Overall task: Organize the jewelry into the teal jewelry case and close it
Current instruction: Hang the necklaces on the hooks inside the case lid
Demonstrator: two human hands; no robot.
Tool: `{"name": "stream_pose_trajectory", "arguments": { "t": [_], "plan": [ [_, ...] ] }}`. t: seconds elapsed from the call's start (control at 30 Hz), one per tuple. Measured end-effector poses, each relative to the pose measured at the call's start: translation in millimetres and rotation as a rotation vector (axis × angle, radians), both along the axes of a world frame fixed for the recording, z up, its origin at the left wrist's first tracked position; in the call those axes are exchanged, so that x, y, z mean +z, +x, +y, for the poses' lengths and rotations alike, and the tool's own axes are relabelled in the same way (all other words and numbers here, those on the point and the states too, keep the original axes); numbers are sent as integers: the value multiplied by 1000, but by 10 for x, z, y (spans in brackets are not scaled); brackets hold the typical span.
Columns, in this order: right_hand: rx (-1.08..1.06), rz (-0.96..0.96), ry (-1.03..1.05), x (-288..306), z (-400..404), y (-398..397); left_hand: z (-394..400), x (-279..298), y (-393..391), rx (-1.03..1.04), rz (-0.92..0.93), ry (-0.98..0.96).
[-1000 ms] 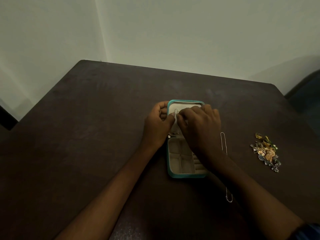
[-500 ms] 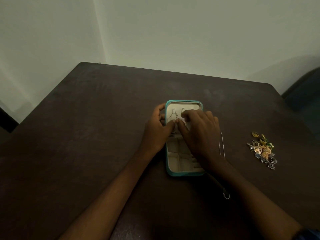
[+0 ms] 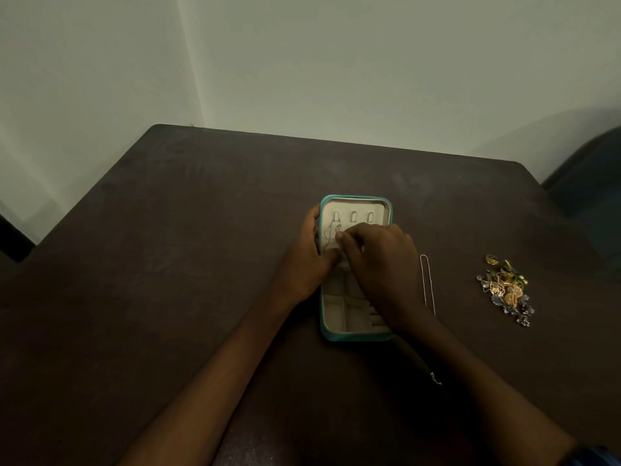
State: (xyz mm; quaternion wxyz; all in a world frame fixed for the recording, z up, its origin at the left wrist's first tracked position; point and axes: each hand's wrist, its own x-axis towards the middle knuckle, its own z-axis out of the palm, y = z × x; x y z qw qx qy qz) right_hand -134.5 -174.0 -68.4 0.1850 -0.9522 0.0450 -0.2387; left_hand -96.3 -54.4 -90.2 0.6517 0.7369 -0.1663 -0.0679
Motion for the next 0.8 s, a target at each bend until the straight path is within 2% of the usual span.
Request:
{"name": "stream_pose_trajectory", "arguments": {
  "t": [0.13, 0.33, 0.53, 0.8],
  "plan": [
    [-27, 0, 51, 25, -16, 22, -3, -1, 0, -8, -23, 23],
    [-29, 2, 8, 34, -5, 10, -11, -20, 28, 35, 3, 12],
    [-19, 27, 13, 29, 5, -4, 19, -21, 38, -20, 0, 38],
    [-48, -88, -41, 67, 87, 28, 15, 67, -13, -37, -10, 8]
  ]
}}
